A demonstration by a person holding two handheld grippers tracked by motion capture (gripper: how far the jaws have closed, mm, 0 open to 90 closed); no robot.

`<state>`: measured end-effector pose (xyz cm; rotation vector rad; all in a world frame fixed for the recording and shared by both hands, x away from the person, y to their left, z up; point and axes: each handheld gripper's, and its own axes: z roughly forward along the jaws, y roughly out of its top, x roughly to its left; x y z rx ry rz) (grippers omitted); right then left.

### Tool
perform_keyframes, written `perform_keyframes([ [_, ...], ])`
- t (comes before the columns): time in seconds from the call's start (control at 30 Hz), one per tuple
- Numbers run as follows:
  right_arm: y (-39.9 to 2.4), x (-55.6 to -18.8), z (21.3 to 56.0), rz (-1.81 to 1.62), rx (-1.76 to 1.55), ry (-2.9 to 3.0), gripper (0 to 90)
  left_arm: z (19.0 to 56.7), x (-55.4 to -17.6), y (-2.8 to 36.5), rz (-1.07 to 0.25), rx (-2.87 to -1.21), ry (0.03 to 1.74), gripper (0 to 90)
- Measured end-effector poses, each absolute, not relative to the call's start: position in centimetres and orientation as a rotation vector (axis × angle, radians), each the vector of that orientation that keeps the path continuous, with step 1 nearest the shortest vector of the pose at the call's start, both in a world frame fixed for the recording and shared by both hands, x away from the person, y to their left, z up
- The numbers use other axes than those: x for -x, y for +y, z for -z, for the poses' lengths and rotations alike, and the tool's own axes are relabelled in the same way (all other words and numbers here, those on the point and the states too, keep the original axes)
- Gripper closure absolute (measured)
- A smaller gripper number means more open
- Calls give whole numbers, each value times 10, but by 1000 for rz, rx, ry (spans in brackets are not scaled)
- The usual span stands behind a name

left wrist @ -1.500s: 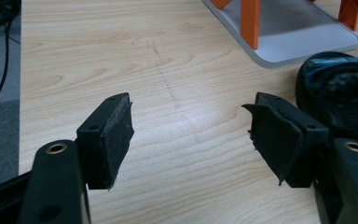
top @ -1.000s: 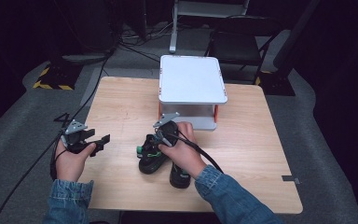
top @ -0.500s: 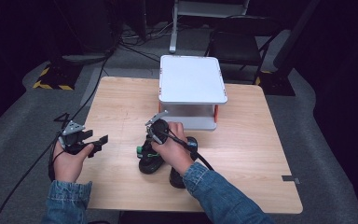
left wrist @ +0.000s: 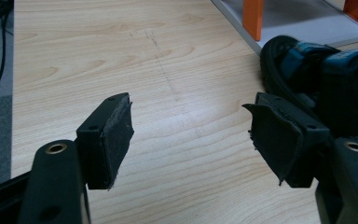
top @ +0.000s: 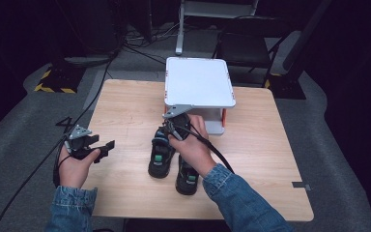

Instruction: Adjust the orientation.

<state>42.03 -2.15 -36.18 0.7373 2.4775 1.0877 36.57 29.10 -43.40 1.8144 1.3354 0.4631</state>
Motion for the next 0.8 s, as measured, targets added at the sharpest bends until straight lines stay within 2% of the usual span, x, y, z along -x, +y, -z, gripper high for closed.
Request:
perform_keyframes([
  [0.1,-15,-424,381,-979,-740,2581,572,434,-366,290,-464,-1819,1334,300],
  [0.2,-7,-428,401,-891,-731,2640,497,434,-367,291,-465,-1819,1332,299],
  [0.3,0,-434,418,-806,-738,2665,511,435,-367,292,-461,-1816,1335,299],
  [0.4,3,-440,428,-760,-733,2682,685,436,-367,294,-462,-1814,1332,299],
  [0.57,3,-434,417,-808,-712,2621,705,436,-367,295,-462,-1809,1336,299],
  [0.8,-18,-422,382,-949,-705,2524,706,436,-367,294,-465,-1812,1334,299],
])
